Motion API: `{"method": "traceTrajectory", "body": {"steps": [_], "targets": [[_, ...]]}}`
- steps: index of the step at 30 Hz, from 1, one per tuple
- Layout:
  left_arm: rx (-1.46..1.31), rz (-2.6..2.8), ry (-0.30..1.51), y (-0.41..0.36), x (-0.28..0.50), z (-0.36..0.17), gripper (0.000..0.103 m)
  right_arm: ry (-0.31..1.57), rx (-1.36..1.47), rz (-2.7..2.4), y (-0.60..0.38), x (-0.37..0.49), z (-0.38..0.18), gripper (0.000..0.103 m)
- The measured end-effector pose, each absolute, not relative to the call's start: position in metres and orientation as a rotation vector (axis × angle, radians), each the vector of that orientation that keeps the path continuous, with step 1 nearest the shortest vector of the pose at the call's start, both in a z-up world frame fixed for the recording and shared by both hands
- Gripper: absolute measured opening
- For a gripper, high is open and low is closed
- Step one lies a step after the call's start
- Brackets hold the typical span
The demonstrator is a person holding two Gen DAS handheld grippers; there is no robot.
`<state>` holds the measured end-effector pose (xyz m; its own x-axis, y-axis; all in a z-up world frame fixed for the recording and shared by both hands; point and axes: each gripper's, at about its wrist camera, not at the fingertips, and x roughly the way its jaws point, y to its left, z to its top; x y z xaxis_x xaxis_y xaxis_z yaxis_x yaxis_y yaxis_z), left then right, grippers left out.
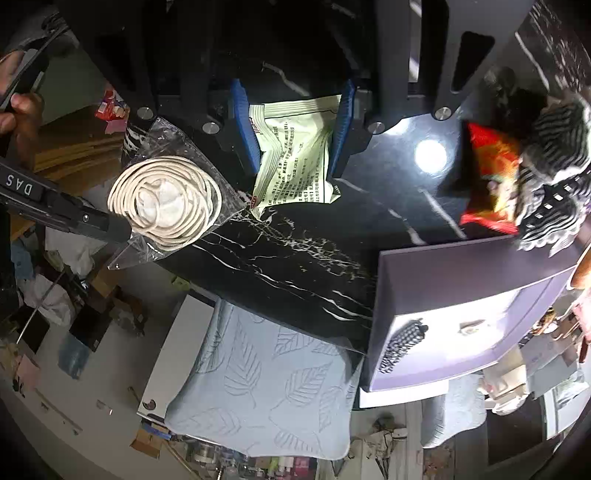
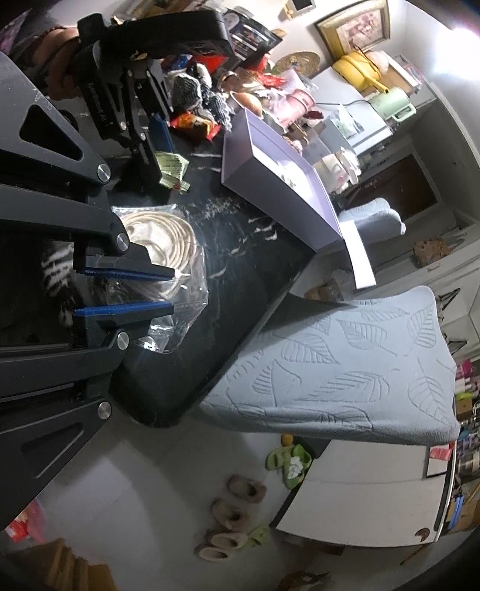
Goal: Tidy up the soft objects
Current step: 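Grasp the pale green printed sachet with the left gripper while the right holds the cable, then carry the green sachet with the left gripper into the gift box while the right carries the cable there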
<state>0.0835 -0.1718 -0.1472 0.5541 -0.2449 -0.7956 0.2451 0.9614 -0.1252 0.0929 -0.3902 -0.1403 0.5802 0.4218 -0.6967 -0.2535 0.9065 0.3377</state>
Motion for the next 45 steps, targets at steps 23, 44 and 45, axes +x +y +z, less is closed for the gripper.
{"method": "traceTrajectory", "body": {"steps": [23,44,45], "targets": [[-0.059,-0.129,0.782,-0.09,0.0,-0.096,0.038,0.784,0.179,0.531,-0.31,0.038,-0.108,0.012],[-0.045,-0.091,0.595,-0.051,0.033,-0.029,0.038,0.613,0.12,0.588,-0.253,0.062,-0.036,0.012],[-0.038,-0.085,0.593,-0.05,0.038,-0.027,0.038,0.605,0.117,0.587,-0.25,0.068,-0.033,0.012]]}}
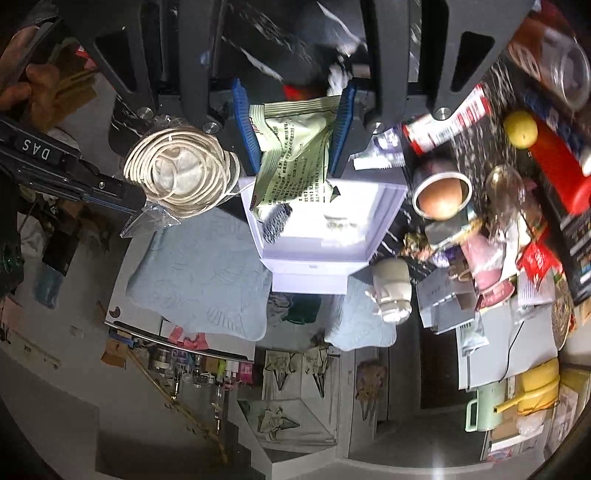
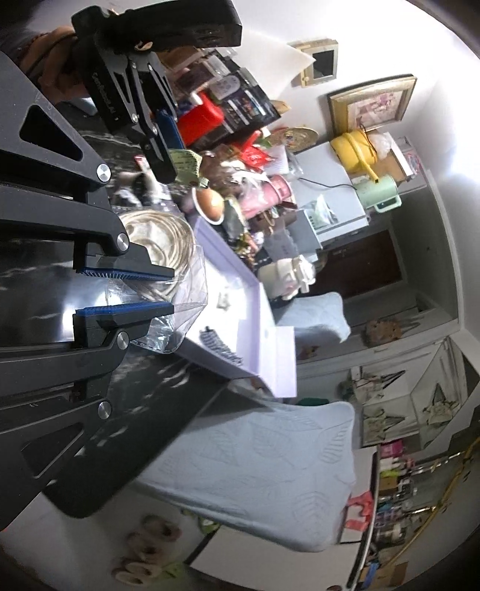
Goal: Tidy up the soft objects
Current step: 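Carry the green sachet with the left gripper into the gift box while the right carries the cable there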
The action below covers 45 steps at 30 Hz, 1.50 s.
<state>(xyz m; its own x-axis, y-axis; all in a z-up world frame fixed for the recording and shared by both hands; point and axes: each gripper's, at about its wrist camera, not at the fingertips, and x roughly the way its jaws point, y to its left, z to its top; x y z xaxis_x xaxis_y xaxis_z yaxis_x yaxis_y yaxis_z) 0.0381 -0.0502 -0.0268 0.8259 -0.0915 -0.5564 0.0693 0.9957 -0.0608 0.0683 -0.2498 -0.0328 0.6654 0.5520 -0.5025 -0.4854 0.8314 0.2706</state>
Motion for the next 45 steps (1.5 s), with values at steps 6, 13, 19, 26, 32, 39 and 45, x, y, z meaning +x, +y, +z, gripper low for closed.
{"method": "traceTrajectory", "body": {"steps": [6,13,19,26,32,39,45], "targets": [[-0.024,-0.052,0.578,-0.038,0.073,-0.016,0.038,0.568,0.102,0.591,-0.236,0.096,-0.019,0.012],[-0.005,-0.055,0.557,-0.03,0.113,-0.006,0.038,0.542,0.095,0.583,-0.224,0.135,-0.007,0.012],[0.005,-0.074,0.551,-0.026,0.151,-0.003,0.038,0.527,0.099,0.569,-0.217,0.168,-0.003,0.012],[0.0,-0.068,0.547,-0.014,0.191,-0.003,0.038,0.528,0.108,0.551,-0.209,0.211,-0.004,0.012],[0.02,-0.044,0.539,-0.006,0.223,-0.003,0.038,0.535,0.118,0.539,-0.201,0.244,-0.007,0.012],[0.04,-0.026,0.575,-0.001,0.261,-0.018,0.038,0.551,0.115,0.521,-0.19,0.278,-0.015,0.012],[0.059,-0.014,0.625,0.0,0.285,-0.037,0.038,0.587,0.088,0.505,-0.179,0.298,-0.028,0.012]]}}
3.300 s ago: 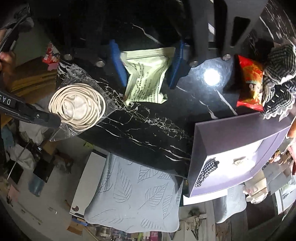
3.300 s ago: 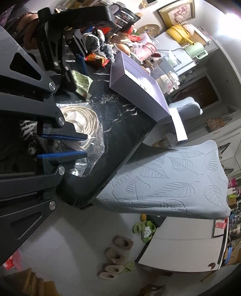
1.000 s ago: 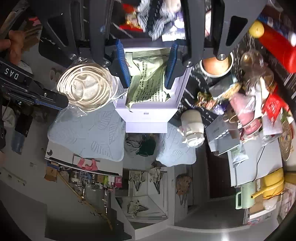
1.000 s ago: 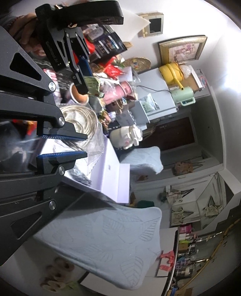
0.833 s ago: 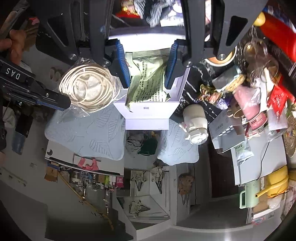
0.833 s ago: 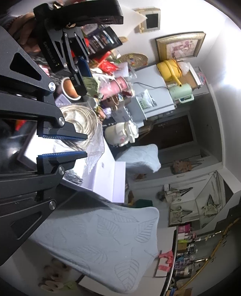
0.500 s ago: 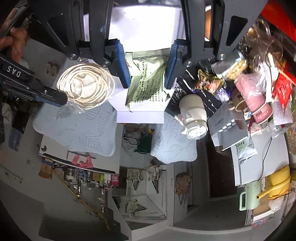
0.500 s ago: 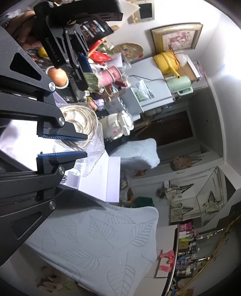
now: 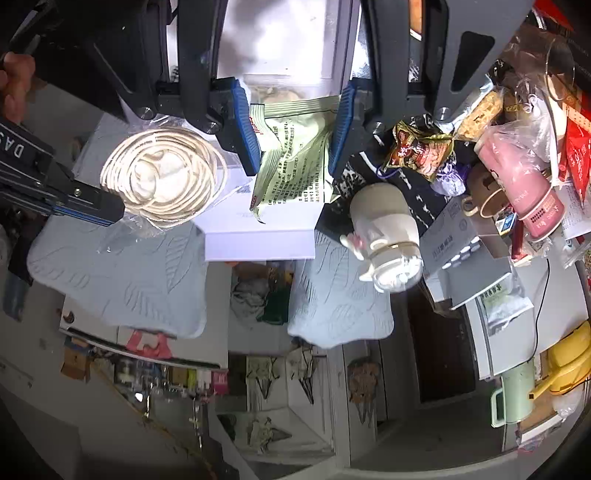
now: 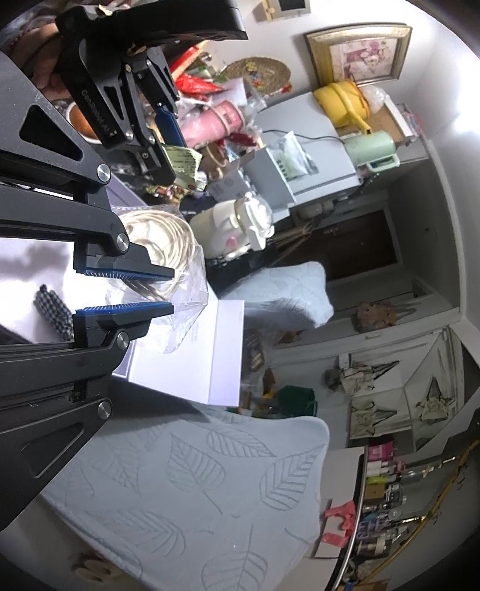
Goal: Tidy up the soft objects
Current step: 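Carry the green sachet with the left gripper into the gift box while the right carries the cable there, then open both grippers to drop the cable and sachet into the box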
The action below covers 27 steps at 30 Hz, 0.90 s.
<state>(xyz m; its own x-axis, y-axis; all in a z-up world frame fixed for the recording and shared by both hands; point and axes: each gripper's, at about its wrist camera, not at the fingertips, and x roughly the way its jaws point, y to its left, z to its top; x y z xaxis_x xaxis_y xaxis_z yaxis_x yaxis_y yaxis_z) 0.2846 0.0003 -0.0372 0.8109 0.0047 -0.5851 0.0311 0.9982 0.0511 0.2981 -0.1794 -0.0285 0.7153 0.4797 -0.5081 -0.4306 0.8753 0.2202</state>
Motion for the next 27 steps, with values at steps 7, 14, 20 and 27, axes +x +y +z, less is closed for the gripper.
{"method": "traceTrajectory", "body": {"steps": [7,14,20,27], "targets": [[0.079,-0.008,0.704,-0.001,0.301,-0.062,0.038,0.656,0.063,0.493,-0.171,0.312,-0.052,0.012],[0.079,-0.016,0.774,-0.001,0.311,-0.078,0.038,0.731,0.09,0.499,-0.17,0.322,-0.068,0.012],[0.078,-0.022,0.802,-0.003,0.314,-0.084,0.039,0.762,0.079,0.485,-0.169,0.329,-0.073,0.014],[0.101,-0.007,0.84,-0.006,0.32,-0.088,0.039,0.806,0.077,0.464,-0.172,0.335,-0.08,0.018]]}}
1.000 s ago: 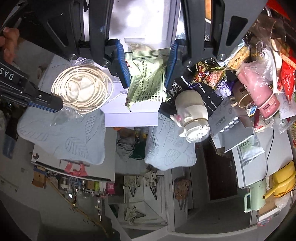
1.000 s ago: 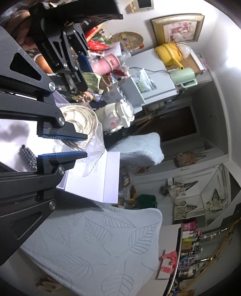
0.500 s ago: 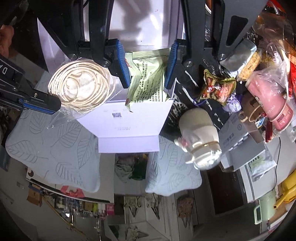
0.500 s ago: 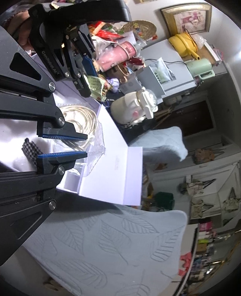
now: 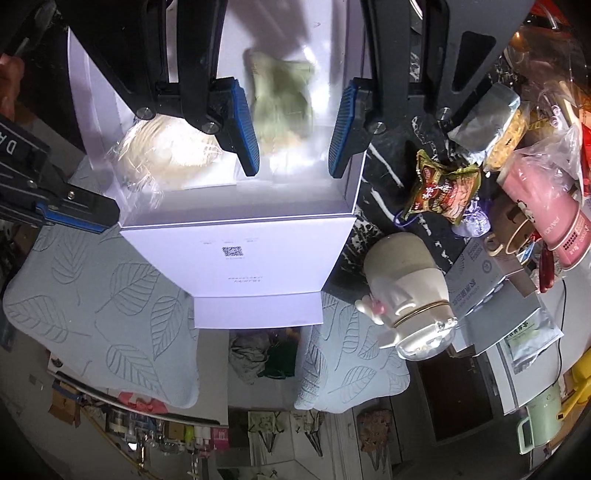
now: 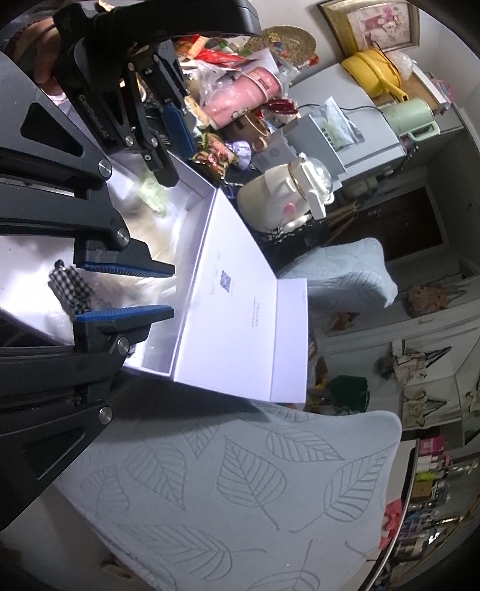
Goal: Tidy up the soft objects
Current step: 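Open both grippers to drop the cable and sachet into the box, then withdraw both open grippers from the gift box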
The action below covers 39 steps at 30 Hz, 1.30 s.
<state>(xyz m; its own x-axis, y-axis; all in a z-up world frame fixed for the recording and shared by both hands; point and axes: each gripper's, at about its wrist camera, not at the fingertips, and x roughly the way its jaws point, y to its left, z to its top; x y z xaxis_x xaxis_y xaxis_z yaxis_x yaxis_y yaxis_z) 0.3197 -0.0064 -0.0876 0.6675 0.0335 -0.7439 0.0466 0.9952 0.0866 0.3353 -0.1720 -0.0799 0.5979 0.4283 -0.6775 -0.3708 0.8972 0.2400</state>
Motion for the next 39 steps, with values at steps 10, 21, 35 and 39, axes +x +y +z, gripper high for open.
{"method": "traceTrajectory", "body": {"steps": [10,21,35,39], "targets": [[0.106,0.021,0.853,-0.008,0.313,-0.079,0.071,0.819,0.039,0.426,-0.179,0.325,-0.076,0.038],[0.117,0.041,0.758,-0.015,0.277,-0.026,0.071,0.748,-0.034,0.426,-0.177,0.291,-0.041,0.038],[0.113,0.093,0.609,-0.02,0.196,0.048,0.071,0.578,-0.056,0.442,-0.184,0.217,0.031,0.043],[0.106,0.098,0.586,-0.021,0.172,0.061,0.071,0.532,-0.066,0.444,-0.184,0.191,0.046,0.043]]}}
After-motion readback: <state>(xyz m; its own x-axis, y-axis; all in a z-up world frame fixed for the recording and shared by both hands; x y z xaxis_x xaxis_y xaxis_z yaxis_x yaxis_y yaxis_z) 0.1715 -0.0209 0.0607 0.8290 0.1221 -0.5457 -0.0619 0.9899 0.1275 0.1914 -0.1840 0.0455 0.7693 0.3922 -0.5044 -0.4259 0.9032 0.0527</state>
